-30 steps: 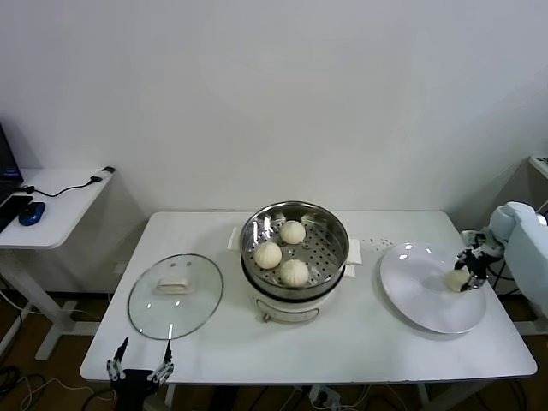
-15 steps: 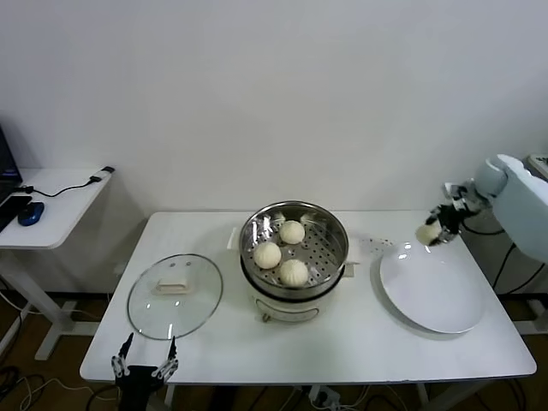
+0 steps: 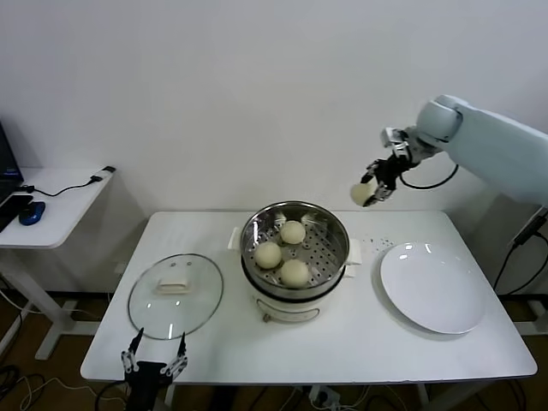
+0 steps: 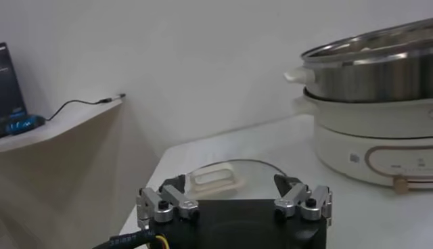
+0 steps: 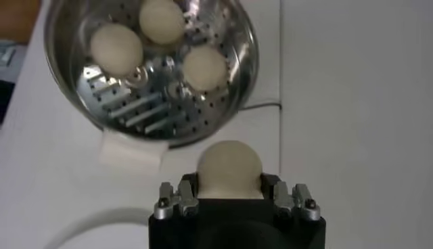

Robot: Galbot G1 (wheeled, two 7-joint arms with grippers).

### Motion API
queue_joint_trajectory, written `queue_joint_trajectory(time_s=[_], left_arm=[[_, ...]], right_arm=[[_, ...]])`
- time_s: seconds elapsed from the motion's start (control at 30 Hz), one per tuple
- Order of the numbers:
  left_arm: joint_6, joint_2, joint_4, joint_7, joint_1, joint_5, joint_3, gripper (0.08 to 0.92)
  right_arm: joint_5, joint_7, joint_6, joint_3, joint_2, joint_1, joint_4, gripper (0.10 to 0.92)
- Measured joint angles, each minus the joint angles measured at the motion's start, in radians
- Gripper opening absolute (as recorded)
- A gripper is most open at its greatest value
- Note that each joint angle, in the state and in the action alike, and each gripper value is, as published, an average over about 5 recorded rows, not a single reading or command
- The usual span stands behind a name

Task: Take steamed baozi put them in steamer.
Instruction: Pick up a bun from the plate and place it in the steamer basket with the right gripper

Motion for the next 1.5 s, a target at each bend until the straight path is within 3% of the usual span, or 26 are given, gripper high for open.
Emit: queue_joint_trajectory(time_s=[0.47,1.0,1.1,1.3,1.5], left_arm=[[-0.007,0.015,-0.004,0.002,0.002,-0.017,-0.022,0.823],[-0.009,0.020,0.021,0.002,-0.009,-0.027,-0.030,0.823],[-0.009,0.020,0.023,0.002,-0.012,-0.027,-0.029,0.823],[-0.008,0.020,0.022,0.002,-0.015,-0.027,-0.028,0.823],[-0.006,0.018,0.017,0.001,-0.014,-0.026,-0.027,0.823]], right_arm=[[0.176,0.101,-0.083,-0.214,0.164,0.024,0.071,0.602],[0.192,0.132,-0.111,-0.279,0.266,-0.052,0.023,0.610],[0.191,0.134,-0.118,-0.280,0.273,-0.058,0.019,0.641],[0.193,0.130,-0.126,-0.276,0.271,-0.057,0.026,0.787],[0.201,0.127,-0.128,-0.259,0.241,-0.038,0.057,0.822]])
